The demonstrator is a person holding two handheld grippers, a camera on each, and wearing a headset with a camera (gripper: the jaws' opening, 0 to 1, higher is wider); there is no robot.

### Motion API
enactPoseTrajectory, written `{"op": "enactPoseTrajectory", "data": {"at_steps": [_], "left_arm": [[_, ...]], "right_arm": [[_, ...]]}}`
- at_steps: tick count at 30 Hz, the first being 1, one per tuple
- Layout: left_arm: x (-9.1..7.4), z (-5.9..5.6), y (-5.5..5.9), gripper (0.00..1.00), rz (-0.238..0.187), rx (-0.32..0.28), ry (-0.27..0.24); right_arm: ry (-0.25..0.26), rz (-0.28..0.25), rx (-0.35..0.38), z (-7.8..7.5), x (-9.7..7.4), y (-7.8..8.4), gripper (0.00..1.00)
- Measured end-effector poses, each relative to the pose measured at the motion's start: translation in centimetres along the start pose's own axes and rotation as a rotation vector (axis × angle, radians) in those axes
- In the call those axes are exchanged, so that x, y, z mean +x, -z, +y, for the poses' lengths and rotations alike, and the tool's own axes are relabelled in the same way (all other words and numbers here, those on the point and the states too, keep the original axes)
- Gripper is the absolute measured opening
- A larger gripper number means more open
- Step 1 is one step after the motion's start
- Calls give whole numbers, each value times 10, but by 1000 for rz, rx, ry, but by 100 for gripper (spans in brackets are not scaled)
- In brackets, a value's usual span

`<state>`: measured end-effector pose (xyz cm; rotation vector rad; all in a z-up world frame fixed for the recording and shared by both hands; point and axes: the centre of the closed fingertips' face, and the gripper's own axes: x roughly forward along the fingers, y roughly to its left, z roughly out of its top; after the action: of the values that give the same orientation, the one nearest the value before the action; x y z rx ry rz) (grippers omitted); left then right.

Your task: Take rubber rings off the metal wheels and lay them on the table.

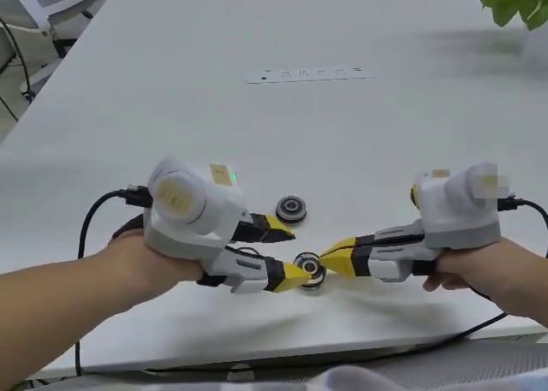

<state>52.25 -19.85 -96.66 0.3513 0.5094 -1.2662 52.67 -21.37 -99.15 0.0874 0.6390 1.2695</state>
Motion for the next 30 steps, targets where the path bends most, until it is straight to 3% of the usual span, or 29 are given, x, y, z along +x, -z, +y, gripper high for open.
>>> {"op": "enactPoseTrajectory", "data": {"at_steps": [18, 30], "left_arm": [[-38, 4, -3, 51, -61, -57, -43], [-60, 9, 3, 56, -89, -91, -82]], "right_arm": [[-22, -16, -11, 13, -5, -11, 0], [-37, -38, -30, 22, -2, -33, 0]]}}
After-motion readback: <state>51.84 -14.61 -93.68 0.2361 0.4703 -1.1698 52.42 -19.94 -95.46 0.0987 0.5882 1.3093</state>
